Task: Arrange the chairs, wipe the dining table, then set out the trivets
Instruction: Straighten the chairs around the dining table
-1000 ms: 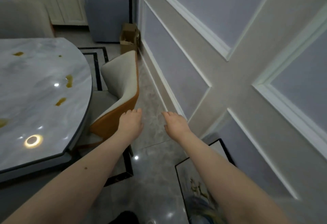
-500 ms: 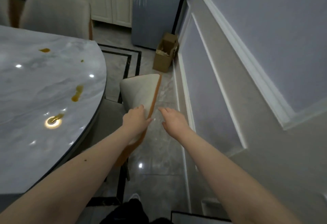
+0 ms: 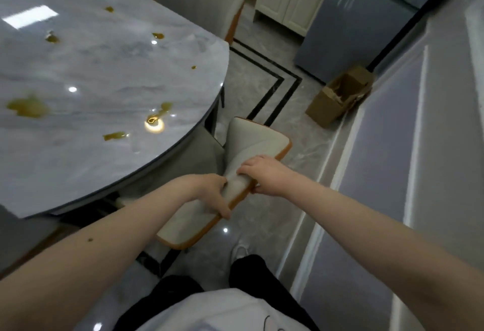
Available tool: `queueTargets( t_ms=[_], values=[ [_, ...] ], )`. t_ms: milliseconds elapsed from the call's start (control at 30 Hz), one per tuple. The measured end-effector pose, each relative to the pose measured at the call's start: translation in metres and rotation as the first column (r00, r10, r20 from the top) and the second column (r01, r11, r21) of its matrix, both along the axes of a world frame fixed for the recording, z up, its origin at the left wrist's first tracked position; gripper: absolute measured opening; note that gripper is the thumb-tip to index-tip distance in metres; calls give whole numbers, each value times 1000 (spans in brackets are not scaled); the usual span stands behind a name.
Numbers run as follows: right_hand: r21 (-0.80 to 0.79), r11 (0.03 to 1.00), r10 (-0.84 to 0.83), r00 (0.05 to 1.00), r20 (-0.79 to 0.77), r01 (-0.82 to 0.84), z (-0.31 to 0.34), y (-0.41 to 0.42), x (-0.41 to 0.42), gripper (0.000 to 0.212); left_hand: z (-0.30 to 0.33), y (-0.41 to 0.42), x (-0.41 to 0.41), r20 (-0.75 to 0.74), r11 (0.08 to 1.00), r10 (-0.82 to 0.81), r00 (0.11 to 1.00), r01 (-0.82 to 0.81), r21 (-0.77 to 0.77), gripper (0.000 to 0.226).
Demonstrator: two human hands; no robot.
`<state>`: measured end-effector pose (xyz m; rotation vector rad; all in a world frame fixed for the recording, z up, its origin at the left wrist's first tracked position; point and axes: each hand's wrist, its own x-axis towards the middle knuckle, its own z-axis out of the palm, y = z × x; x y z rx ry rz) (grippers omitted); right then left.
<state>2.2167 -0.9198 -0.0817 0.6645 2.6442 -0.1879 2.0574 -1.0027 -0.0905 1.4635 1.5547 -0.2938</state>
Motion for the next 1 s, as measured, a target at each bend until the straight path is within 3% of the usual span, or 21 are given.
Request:
queueTargets(
  t_ms=[100,267,367,467,633,1000],
  values=[
    [-57,991,117,993,-24,-118,-8,23,3,55,-4,3,8,-26,998,42,999,-43,-41,87],
    [-78,951,295,954,-59,-299,-20,42,4,55,-16,-18,23,-30,957,278,960,-274,99,69],
    [-94,930,350,934,-72,-355,-22,49,3,51,-23,-27,26,-73,933,355,932,-348,94,75],
    [-125,902,409,911,-62,-413,-23,57,0,45,-24,-28,32,-99,937,348,932,-343,67,81],
    [-166,813,553,829,-76,-558,-32,69,-5,33,-28,-33,36,-45,916,398,916,-394,70,68],
    [-173,612,773,630,-72,-771,-36,136,7,39,-23,12,79,-23,849,528,849,-526,60,62]
  ],
)
